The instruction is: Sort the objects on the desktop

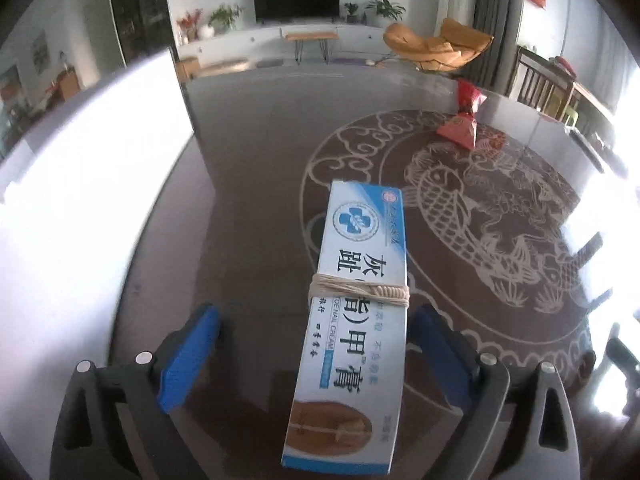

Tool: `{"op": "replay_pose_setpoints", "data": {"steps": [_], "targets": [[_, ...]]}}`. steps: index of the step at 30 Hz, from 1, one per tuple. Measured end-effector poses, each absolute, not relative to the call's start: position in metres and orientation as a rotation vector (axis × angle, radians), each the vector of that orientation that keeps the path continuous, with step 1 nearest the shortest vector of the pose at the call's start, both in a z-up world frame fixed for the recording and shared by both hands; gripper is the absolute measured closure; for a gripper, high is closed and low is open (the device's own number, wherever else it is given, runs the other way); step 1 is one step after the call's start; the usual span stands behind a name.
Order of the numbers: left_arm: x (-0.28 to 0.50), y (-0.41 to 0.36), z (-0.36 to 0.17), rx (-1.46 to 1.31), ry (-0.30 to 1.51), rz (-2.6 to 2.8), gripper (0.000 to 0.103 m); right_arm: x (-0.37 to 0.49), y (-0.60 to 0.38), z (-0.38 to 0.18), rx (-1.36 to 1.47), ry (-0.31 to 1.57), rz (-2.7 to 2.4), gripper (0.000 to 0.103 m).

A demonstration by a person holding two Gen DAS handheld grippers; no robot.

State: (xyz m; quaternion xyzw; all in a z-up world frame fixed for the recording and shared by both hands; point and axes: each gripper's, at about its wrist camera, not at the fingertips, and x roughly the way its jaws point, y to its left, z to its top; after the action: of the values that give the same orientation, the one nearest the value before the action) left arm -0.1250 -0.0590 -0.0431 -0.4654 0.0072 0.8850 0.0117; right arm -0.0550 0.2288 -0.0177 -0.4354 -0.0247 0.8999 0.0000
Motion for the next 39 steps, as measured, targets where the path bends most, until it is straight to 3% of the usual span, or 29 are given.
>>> {"op": "replay_pose_setpoints", "data": {"steps": [39], "targets": [[-0.114,-0.056,-0.044,-1.442,0.027,2.755,0.0,-0.059,0.23,-0.02,-1.406,-0.076,2.806,0.0]]}}
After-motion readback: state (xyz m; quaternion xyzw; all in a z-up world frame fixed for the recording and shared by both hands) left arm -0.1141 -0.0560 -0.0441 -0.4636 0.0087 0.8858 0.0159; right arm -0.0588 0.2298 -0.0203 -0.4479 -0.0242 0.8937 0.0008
